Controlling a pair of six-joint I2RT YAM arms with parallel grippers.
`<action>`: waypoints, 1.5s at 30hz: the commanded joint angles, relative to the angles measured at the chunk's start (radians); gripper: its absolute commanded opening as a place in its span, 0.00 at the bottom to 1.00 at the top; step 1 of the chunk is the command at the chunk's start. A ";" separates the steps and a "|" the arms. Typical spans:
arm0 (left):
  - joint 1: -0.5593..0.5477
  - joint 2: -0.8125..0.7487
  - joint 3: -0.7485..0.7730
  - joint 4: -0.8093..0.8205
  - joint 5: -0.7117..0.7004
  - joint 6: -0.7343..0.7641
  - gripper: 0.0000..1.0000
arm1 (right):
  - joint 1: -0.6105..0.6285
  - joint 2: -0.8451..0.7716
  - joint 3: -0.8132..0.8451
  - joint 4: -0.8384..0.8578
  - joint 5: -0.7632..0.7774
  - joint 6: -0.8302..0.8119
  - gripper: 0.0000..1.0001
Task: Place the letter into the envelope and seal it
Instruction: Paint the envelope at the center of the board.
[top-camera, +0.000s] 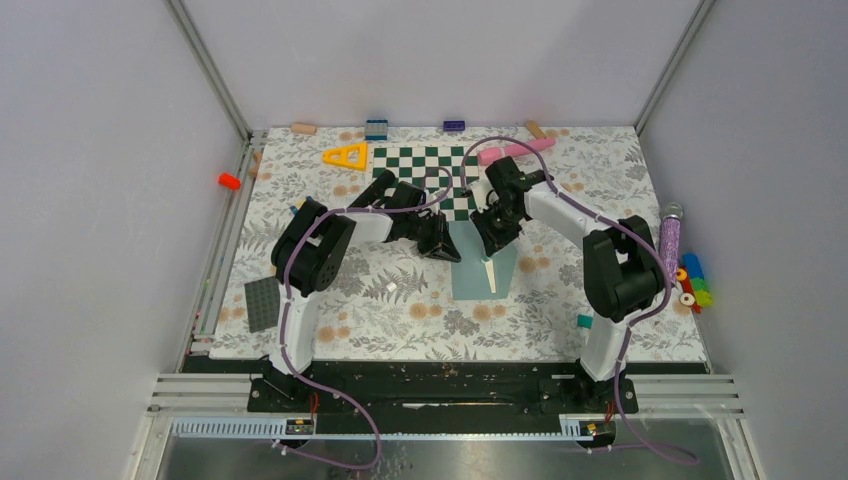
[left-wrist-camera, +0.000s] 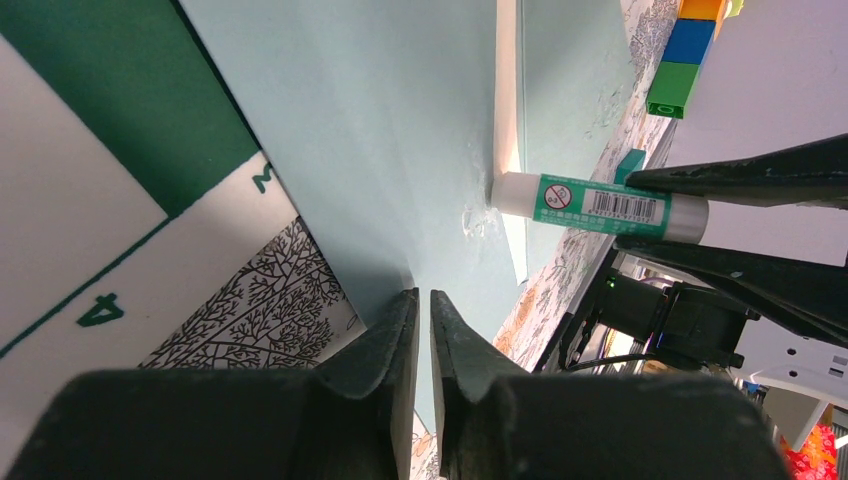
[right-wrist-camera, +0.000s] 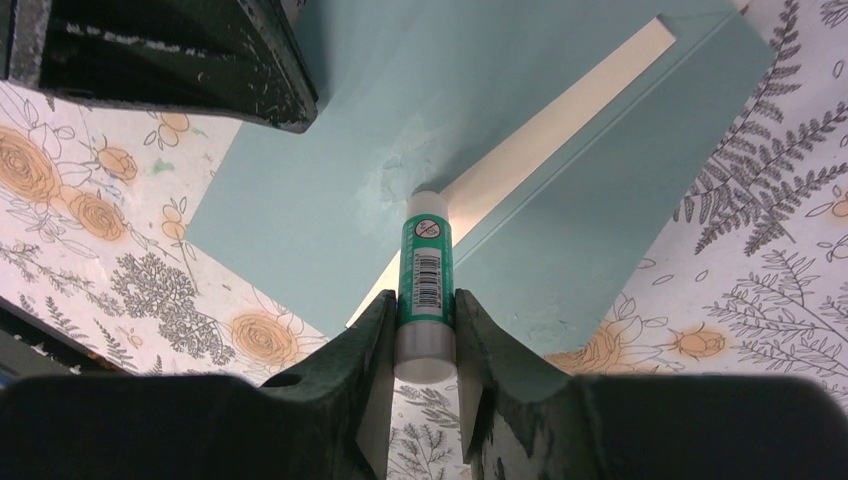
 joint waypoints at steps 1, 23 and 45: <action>-0.007 0.001 0.017 -0.003 -0.046 0.024 0.12 | 0.009 -0.058 -0.022 -0.048 -0.037 -0.021 0.00; -0.007 0.000 0.018 -0.007 -0.044 0.025 0.12 | 0.045 -0.019 0.006 -0.010 0.017 -0.008 0.00; -0.008 -0.007 0.019 -0.004 -0.041 0.023 0.12 | 0.045 0.099 0.144 -0.003 0.023 0.037 0.00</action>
